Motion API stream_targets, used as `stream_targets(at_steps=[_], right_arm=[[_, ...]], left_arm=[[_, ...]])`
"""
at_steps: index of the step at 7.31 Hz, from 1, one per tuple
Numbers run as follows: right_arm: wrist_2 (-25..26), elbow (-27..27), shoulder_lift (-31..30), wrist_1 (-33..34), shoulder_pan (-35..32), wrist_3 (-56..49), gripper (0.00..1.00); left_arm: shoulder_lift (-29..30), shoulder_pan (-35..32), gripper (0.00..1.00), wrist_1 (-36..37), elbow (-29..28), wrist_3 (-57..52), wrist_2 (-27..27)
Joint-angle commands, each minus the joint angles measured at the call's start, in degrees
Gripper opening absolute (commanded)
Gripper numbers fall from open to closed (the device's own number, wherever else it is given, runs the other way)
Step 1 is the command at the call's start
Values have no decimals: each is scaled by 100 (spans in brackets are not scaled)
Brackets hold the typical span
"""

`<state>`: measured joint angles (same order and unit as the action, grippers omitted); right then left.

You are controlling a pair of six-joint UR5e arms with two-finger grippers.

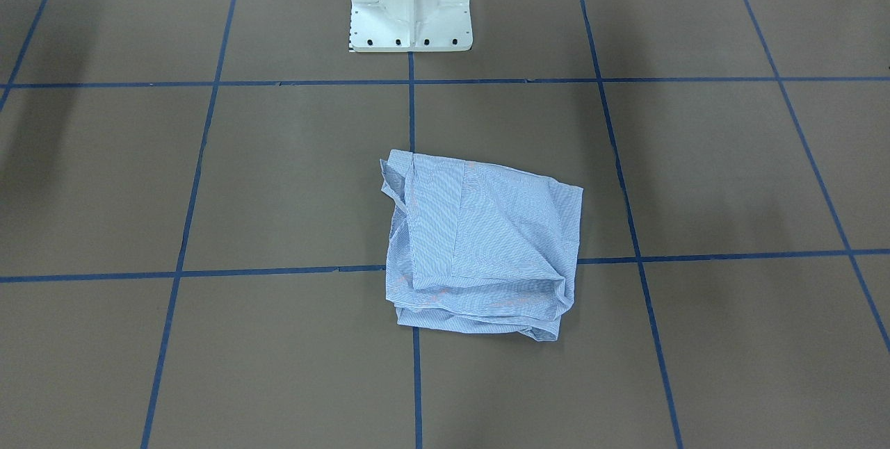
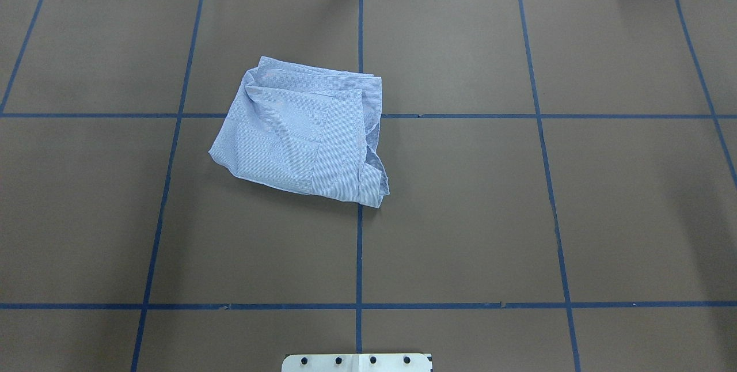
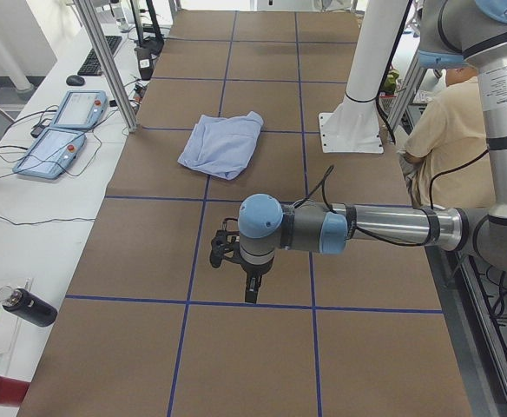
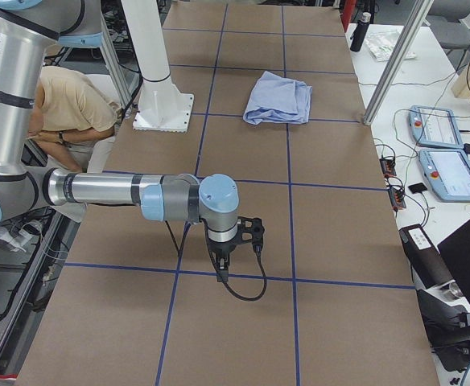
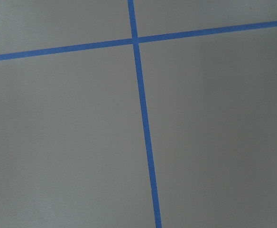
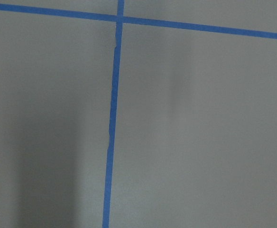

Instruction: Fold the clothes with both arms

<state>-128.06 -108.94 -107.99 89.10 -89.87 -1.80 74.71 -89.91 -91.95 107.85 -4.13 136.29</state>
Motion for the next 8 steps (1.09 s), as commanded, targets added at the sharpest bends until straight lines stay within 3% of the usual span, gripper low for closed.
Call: stream_targets(at_steps=[1, 3, 4, 8], right_arm=[[0, -13, -2, 2, -4, 4, 100], [-218, -13, -2, 19, 5, 13, 100], [-829, 13, -2, 63, -4, 30, 100], [-923, 14, -125, 19, 5, 39, 100]], left_arm=[[9, 0, 100, -7, 8, 0, 3], [26, 0, 100, -7, 8, -9, 3], [52, 9, 100, -16, 8, -9, 3], [70, 9, 100, -16, 16, -9, 3]])
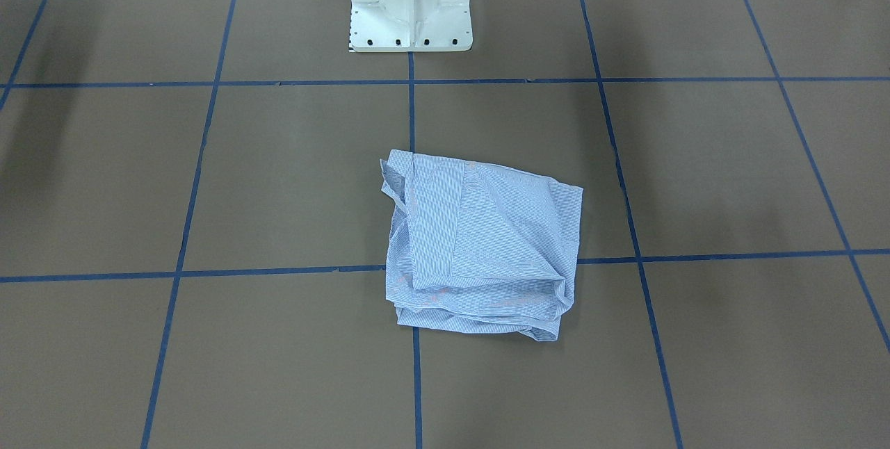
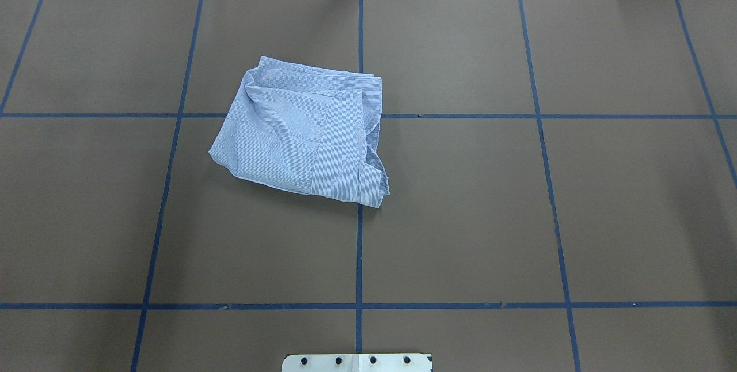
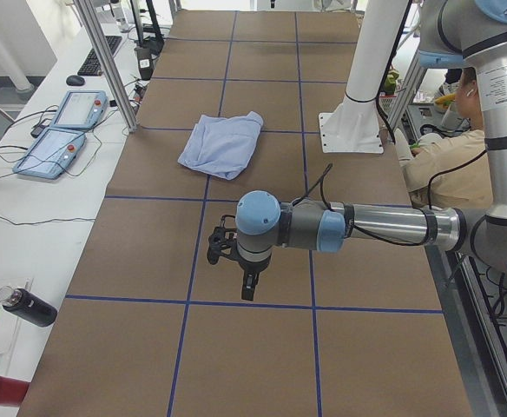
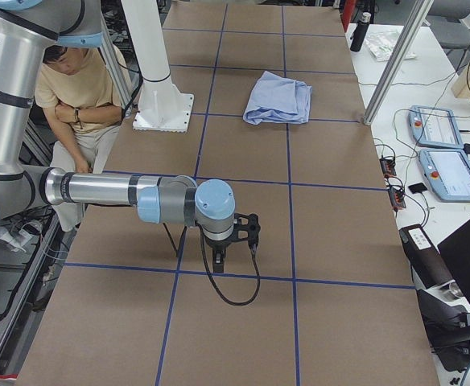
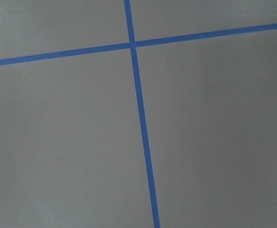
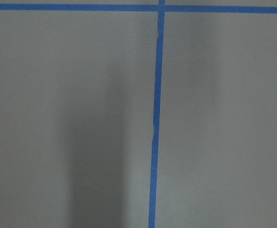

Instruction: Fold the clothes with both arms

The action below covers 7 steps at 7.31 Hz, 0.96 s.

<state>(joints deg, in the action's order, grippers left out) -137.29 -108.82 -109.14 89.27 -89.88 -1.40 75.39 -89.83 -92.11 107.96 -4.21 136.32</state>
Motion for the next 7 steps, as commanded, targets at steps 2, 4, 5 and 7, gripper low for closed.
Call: stream_targets(at_steps=[2, 4, 5, 7], right_arm=[[54, -8, -46, 3, 49, -9, 100], [54, -8, -90, -6, 67, 0, 100], [54, -8, -108, -6, 67, -9, 100], [54, 1, -117, -6, 84, -9, 100]], left_arm=[[2, 0, 100, 9, -3, 8, 0], [2, 0, 100, 9, -3, 17, 0], [-7, 0, 100, 9, -3, 17, 0], [-7, 0, 100, 9, -3, 17, 0]])
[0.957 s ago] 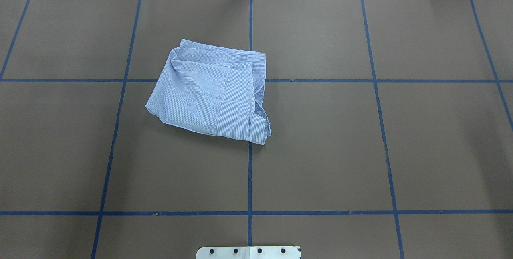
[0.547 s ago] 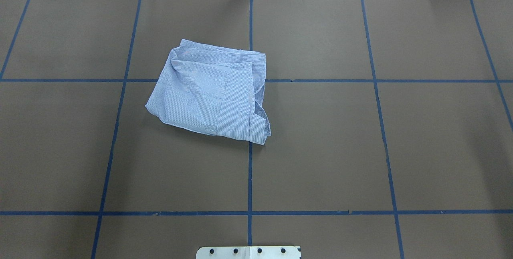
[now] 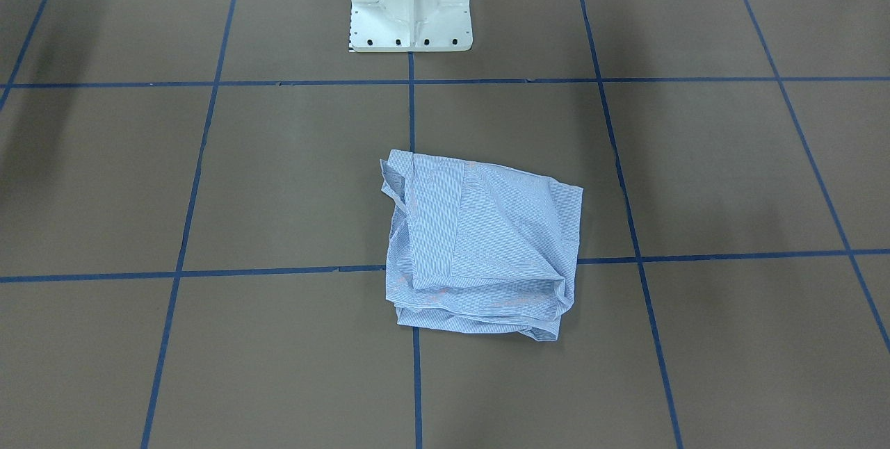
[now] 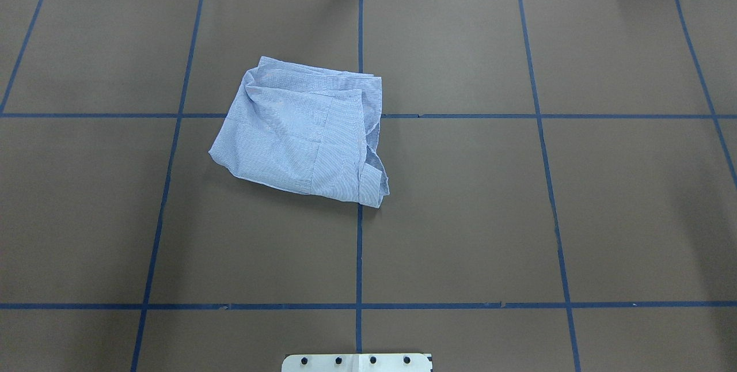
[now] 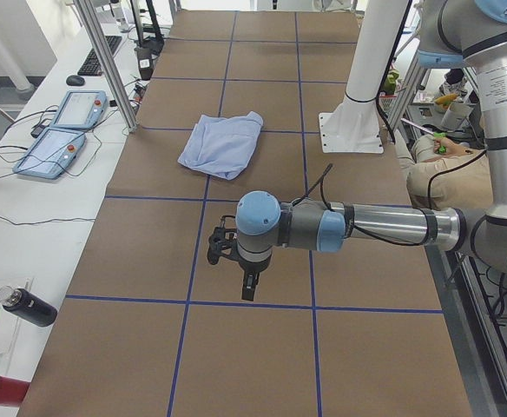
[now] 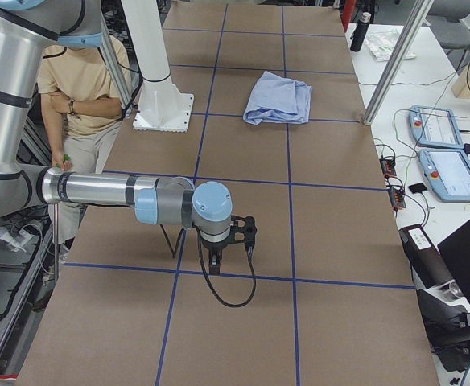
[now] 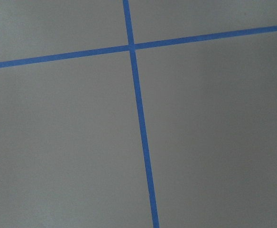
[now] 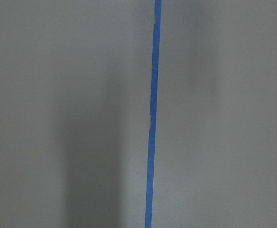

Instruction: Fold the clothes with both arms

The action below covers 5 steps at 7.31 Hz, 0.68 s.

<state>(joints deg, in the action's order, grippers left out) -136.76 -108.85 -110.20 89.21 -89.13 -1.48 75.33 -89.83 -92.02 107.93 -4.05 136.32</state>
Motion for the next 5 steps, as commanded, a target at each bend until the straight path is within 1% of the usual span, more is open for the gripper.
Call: stream_targets(at_steps=[1, 5], right_arm=[[0, 5, -28, 0, 10, -1, 100], [27, 5, -80, 0, 19, -10, 100]], left_arm=[[-10, 0, 100, 0, 0, 1, 0], [-36, 0, 100, 0, 0, 1, 0]])
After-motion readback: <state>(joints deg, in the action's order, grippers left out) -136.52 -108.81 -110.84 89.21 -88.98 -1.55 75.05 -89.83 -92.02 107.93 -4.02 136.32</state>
